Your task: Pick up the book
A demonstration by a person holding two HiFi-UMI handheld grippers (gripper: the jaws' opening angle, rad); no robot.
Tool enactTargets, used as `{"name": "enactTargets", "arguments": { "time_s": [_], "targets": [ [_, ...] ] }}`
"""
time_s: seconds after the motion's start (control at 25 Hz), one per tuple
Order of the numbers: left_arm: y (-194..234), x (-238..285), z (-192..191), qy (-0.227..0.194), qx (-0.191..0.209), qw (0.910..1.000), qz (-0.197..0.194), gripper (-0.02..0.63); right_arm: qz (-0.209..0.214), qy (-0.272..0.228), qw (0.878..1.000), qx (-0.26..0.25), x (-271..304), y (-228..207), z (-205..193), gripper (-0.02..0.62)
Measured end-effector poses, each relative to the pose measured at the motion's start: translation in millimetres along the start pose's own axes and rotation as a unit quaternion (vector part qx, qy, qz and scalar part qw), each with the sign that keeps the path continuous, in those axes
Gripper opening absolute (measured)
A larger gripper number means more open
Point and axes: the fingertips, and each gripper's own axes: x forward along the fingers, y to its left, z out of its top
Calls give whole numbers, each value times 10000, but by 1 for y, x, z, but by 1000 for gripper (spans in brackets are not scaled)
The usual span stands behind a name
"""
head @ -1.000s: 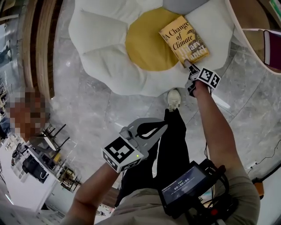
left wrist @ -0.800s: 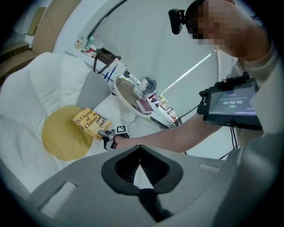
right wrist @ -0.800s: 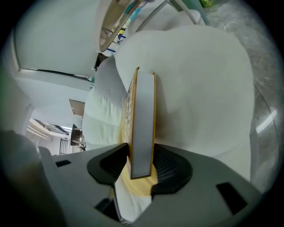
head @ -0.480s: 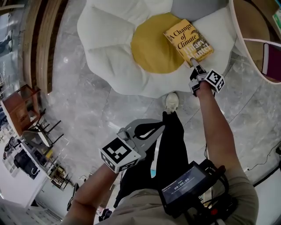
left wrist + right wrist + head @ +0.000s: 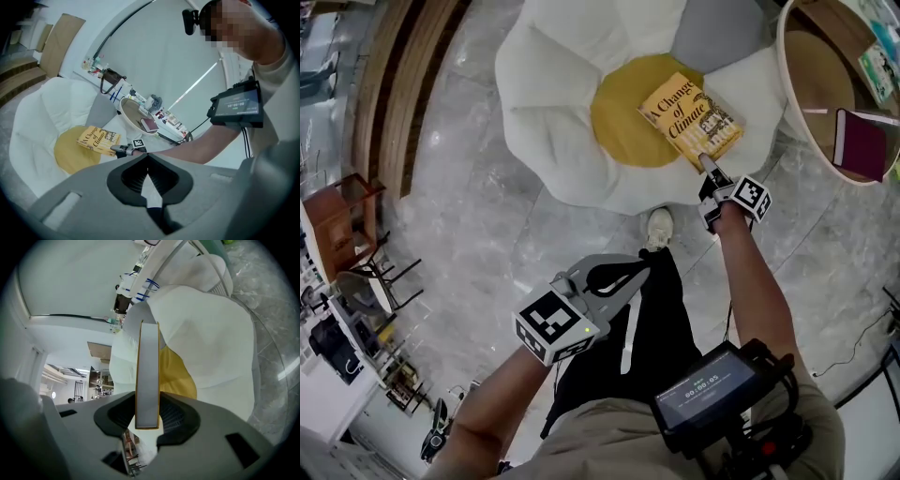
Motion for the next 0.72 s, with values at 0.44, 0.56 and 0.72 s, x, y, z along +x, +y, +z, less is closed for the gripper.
{"name": "enactTargets", "arguments": {
  "time_s": [0.44,0.56,0.72],
  "targets": [
    [-97,-99,-6,-386,451,9979,-253,8,865,-176,9959,-217,-120,167,-66,153],
    [-116,-122,-11,-462,527,9972,-276,8,1055,-261,9939,-193,-151,205,-86,153],
    [-139,-154,-23,-523,689,9959,-253,8,1236,-371,9915,-190,-194,242,-116,153]
  ]
}}
